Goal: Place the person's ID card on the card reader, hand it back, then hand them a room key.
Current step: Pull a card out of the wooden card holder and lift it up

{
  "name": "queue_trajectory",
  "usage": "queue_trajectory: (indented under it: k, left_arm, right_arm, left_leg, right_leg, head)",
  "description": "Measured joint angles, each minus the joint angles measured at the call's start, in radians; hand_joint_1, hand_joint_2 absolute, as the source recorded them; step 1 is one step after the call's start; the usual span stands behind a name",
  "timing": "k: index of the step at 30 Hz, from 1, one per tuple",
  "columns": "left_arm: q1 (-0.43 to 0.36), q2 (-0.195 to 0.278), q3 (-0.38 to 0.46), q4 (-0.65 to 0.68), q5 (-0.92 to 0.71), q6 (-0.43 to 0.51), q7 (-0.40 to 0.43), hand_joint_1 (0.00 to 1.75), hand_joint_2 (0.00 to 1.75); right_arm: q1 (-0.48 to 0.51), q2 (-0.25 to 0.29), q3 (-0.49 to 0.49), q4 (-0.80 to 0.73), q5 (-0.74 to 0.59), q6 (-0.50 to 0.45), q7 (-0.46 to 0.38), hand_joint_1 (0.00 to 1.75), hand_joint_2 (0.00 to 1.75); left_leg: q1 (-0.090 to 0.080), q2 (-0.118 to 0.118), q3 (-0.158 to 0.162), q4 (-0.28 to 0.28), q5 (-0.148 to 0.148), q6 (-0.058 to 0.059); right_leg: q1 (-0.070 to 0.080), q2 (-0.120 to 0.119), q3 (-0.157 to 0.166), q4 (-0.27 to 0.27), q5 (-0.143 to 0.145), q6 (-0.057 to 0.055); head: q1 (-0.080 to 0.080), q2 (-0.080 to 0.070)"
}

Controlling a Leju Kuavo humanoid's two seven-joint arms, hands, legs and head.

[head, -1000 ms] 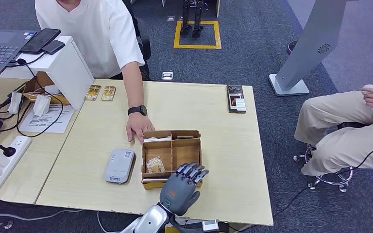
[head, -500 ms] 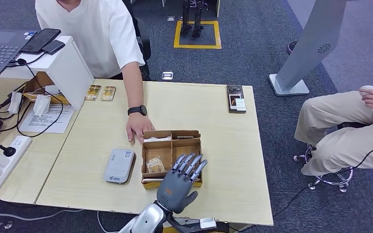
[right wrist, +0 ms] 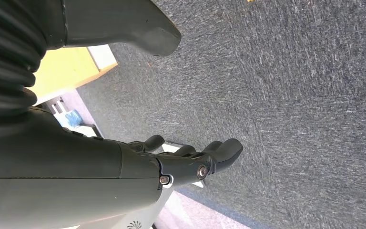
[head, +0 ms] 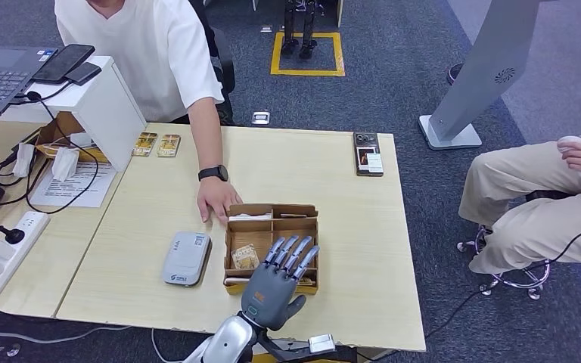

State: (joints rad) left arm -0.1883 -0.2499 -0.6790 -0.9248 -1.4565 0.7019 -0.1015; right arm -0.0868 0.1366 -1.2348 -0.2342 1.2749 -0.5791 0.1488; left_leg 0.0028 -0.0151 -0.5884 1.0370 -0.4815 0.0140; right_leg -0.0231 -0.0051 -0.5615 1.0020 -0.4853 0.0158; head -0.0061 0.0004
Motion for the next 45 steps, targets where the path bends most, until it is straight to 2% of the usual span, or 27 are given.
queue_trajectory:
  k: [5, 11, 14, 15, 16, 19, 20, 24, 30, 33, 34, 36, 38, 40, 42, 45]
  left_arm:
    - [0.003, 0.000, 0.009, -0.006, -0.013, 0.000, 0.015, 0.00, 1.75]
    - [0.011, 0.000, 0.031, -0.023, -0.068, 0.000, 0.109, 0.00, 1.75]
    - [0.012, 0.000, 0.036, -0.025, -0.076, 0.000, 0.127, 0.00, 1.75]
    - [0.012, 0.000, 0.037, -0.025, -0.077, 0.000, 0.128, 0.05, 1.75]
    - [0.012, 0.000, 0.038, -0.025, -0.078, 0.000, 0.129, 0.22, 1.75]
    - [0.013, 0.000, 0.039, -0.025, -0.081, 0.000, 0.135, 1.28, 1.75]
    - [0.013, 0.000, 0.039, -0.025, -0.083, 0.000, 0.139, 1.51, 1.75]
    - [0.012, 0.000, 0.039, -0.024, -0.087, 0.000, 0.147, 1.70, 1.75]
    - [0.012, 0.000, 0.039, -0.022, -0.087, 0.000, 0.153, 1.54, 1.75]
    - [0.012, 0.000, 0.039, -0.022, -0.077, 0.000, 0.138, 1.54, 1.75]
    - [0.012, 0.000, 0.039, -0.022, -0.071, 0.000, 0.129, 1.50, 1.75]
    - [0.013, 0.000, 0.039, -0.022, -0.055, 0.000, 0.107, 1.05, 1.75]
    - [0.013, 0.000, 0.039, -0.021, -0.042, 0.000, 0.088, 0.47, 1.75]
    - [0.013, 0.000, 0.039, -0.021, -0.033, 0.000, 0.070, 0.15, 1.75]
    - [0.014, 0.000, 0.039, -0.021, -0.024, 0.000, 0.044, 0.02, 1.75]
    - [0.013, 0.000, 0.039, -0.018, -0.020, 0.000, 0.006, 0.00, 1.75]
  right_arm:
    - [0.000, 0.000, 0.000, 0.000, 0.000, 0.000, 0.000, 0.00, 1.75]
    - [0.000, 0.000, 0.000, 0.000, 0.000, 0.000, 0.001, 0.00, 1.75]
    - [0.000, 0.000, 0.000, 0.000, 0.000, 0.000, 0.002, 0.00, 1.75]
    - [0.000, 0.000, 0.000, 0.000, 0.000, 0.000, 0.003, 0.00, 1.75]
    - [0.000, 0.000, 0.000, 0.000, 0.000, 0.000, 0.003, 0.00, 1.75]
    - [0.000, 0.000, 0.000, 0.000, 0.000, 0.000, 0.003, 0.00, 1.75]
    - [0.000, 0.000, 0.000, 0.000, 0.001, 0.000, 0.003, 0.00, 1.75]
    - [0.000, 0.000, 0.000, 0.000, 0.002, 0.000, 0.003, 0.00, 1.75]
    - [0.000, 0.000, 0.000, 0.000, 0.003, 0.000, 0.003, 0.00, 1.75]
    - [0.000, 0.000, 0.000, 0.000, 0.003, 0.000, 0.003, 0.00, 1.75]
    - [0.000, 0.000, 0.000, 0.000, 0.003, 0.000, 0.003, 0.00, 1.75]
    - [0.000, 0.000, 0.000, 0.000, 0.003, 0.000, 0.003, 0.00, 1.75]
    - [0.000, 0.000, 0.000, 0.000, 0.003, 0.000, 0.003, 0.00, 1.75]
    - [0.000, 0.000, 0.000, 0.000, 0.004, 0.000, 0.002, 0.00, 1.75]
    - [0.000, 0.000, 0.000, 0.000, 0.005, 0.000, -0.001, 0.00, 1.75]
    - [0.000, 0.000, 0.000, 0.000, 0.009, 0.001, -0.003, 0.00, 1.75]
  left_leg:
    - [0.000, 0.000, 0.000, 0.000, 0.000, 0.000]
    - [0.000, 0.000, 0.000, 0.000, 0.000, 0.000]
    - [0.000, 0.000, 0.000, 0.000, 0.000, 0.000]
    - [0.000, 0.000, 0.000, 0.000, 0.000, 0.000]
    - [0.000, 0.000, 0.000, 0.000, 0.000, 0.000]
    - [0.000, 0.000, 0.000, 0.000, 0.000, 0.000]
    - [0.000, 0.000, 0.000, 0.000, 0.000, 0.000]
    - [0.000, 0.000, 0.000, 0.000, 0.000, 0.000]
    - [0.000, 0.000, 0.000, 0.000, 0.000, 0.000]
    - [0.000, 0.000, 0.000, 0.000, 0.000, 0.000]
    - [0.000, 0.000, 0.000, 0.000, 0.000, 0.000]
    - [0.000, 0.000, 0.000, 0.000, 0.000, 0.000]
    - [0.000, 0.000, 0.000, 0.000, 0.000, 0.000]
    - [0.000, 0.000, 0.000, 0.000, 0.000, 0.000]
    - [0.000, 0.000, 0.000, 0.000, 0.000, 0.000]
    - [0.000, 0.000, 0.000, 0.000, 0.000, 0.000]
  right_leg:
    - [0.000, 0.000, 0.000, 0.000, 0.000, 0.000]
    - [0.000, 0.000, 0.000, 0.000, 0.000, 0.000]
    - [0.000, 0.000, 0.000, 0.000, 0.000, 0.000]
    - [0.000, 0.000, 0.000, 0.000, 0.000, 0.000]
    - [0.000, 0.000, 0.000, 0.000, 0.000, 0.000]
    - [0.000, 0.000, 0.000, 0.000, 0.000, 0.000]
    - [0.000, 0.000, 0.000, 0.000, 0.000, 0.000]
    - [0.000, 0.000, 0.000, 0.000, 0.000, 0.000]
    - [0.000, 0.000, 0.000, 0.000, 0.000, 0.000]
    - [0.000, 0.000, 0.000, 0.000, 0.000, 0.000]
    - [0.000, 0.000, 0.000, 0.000, 0.000, 0.000]
    - [0.000, 0.000, 0.000, 0.000, 0.000, 0.000]
    - [0.000, 0.000, 0.000, 0.000, 0.000, 0.000]
    - [0.000, 0.000, 0.000, 0.000, 0.000, 0.000]
    - [0.000, 0.000, 0.000, 0.000, 0.000, 0.000]
    - [0.000, 0.000, 0.000, 0.000, 0.000, 0.000]
  head:
    - [0.000, 0.000]
    - [0.000, 0.000]
    - [0.000, 0.000]
    - [0.000, 0.000]
    - [0.000, 0.000]
    - [0.000, 0.000]
    - [0.000, 0.000]
    - [0.000, 0.000]
    - [0.000, 0.000]
    - [0.000, 0.000]
    - [0.000, 0.000]
    - [0.000, 0.000]
    - [0.000, 0.000]
    - [0.000, 0.000]
    - [0.000, 0.000]
    - [0.000, 0.000]
